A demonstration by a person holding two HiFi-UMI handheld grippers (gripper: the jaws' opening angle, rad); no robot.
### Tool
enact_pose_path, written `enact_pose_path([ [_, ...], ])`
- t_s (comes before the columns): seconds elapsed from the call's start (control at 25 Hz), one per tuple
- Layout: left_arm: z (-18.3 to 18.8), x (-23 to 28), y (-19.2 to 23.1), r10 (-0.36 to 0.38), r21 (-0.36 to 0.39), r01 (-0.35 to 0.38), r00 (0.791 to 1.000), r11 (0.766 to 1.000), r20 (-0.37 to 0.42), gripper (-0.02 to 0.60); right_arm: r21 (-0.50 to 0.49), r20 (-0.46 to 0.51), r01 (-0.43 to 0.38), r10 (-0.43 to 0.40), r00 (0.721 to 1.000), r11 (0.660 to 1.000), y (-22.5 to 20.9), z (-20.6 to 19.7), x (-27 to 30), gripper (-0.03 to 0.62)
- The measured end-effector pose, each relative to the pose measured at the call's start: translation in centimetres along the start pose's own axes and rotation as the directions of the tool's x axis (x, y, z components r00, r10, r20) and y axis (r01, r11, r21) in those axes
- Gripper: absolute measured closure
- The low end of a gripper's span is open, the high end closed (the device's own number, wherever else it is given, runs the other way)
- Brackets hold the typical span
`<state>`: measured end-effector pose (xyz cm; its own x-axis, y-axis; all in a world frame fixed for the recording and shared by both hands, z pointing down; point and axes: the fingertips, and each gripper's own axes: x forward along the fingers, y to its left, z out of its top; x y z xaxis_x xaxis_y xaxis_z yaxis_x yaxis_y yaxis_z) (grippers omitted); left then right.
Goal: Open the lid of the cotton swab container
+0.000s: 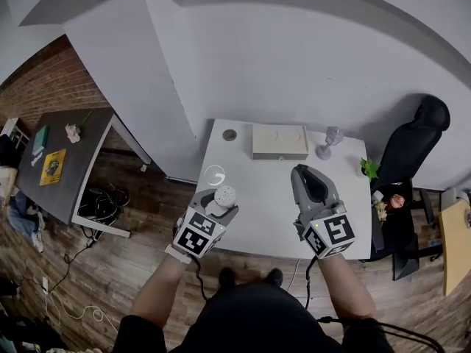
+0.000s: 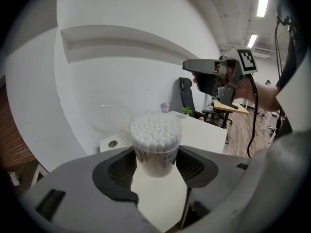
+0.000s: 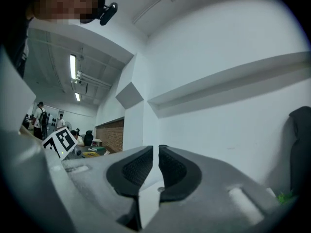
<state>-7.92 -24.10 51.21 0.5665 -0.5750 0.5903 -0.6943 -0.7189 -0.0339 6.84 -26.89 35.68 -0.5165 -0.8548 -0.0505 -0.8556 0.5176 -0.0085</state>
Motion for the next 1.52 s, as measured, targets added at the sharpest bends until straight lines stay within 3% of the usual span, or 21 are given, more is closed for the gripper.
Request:
enact_pose_path([
  [0.48, 0.5, -1.8, 3.0, 0.082, -0.076, -0.080, 0.996, 0.994, 0.023, 0.332, -0.130, -0.008, 0.067, -0.068, 0.998, 0.989, -1.7, -0.9, -1.7, 0.560],
  [1.52, 1.0, -2.0, 3.4, 0.116, -0.079, -0.114, 0.993, 0.990, 0.017, 0.332, -0.119, -0.003, 0.077, -0.077, 0.997, 0.990, -3.2, -1.3, -2.6, 0.559],
])
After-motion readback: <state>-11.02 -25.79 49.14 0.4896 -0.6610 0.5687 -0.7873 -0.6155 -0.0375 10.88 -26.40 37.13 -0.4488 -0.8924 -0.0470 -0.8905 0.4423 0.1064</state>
